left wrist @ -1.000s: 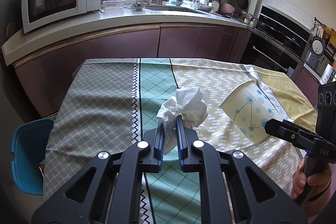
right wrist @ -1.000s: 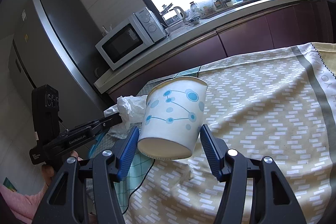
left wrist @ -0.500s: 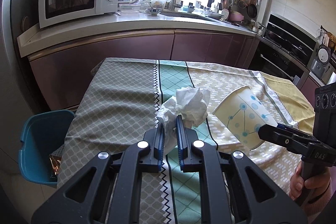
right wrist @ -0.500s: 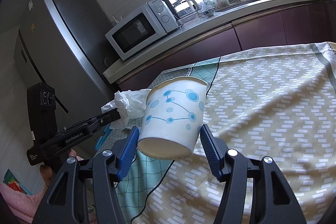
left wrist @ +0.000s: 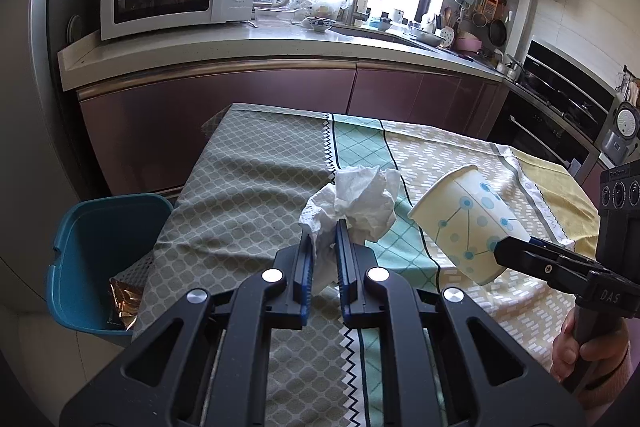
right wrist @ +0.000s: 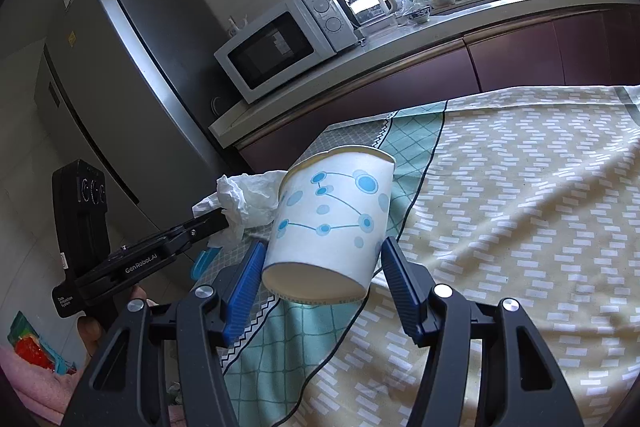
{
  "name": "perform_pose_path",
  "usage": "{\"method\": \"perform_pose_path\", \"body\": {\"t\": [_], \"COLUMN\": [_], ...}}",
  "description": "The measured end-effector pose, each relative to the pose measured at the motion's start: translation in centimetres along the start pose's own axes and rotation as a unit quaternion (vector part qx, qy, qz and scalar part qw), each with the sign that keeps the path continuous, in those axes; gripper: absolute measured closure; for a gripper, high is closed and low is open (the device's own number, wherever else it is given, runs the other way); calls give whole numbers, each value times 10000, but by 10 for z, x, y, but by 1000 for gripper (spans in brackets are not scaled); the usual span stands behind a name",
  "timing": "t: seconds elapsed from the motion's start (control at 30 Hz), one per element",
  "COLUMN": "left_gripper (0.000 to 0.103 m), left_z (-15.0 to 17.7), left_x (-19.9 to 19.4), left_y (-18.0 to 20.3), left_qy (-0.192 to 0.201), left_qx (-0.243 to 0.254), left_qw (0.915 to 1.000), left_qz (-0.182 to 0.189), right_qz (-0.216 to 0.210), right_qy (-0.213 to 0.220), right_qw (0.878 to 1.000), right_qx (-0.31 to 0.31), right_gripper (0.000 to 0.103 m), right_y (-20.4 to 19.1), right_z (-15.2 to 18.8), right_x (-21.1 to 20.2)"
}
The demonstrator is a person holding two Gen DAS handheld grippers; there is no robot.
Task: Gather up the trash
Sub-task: 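Carry the tissue and the paper cup to the teal bin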
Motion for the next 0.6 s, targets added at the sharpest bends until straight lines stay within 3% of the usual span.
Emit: {"method": "perform_pose_path", "body": {"t": [0.6], "left_gripper": [92], "left_z": [-9], "left_x": [-26], "left_y": [-52], "left_qy": [297], "left_qx": [-295], "left_qw": [9982], "left_qz": [-418], "right_qz": [-472], "right_qy": [-279], "right_qw": [9978], "right_qx": [-380], "right_gripper": [45], "right_y": [-47], "right_z": [-9], "right_x": [44]}}
Point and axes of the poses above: each gripper's, at about its wrist camera, not at the fingertips, and x roughly the way its jaws point, y to its right, z to its underside, the point moved 10 cm from there along x, roughly the way its jaws point, and after that the axes turned 10 degrees about -x, right-handed, at the moved point
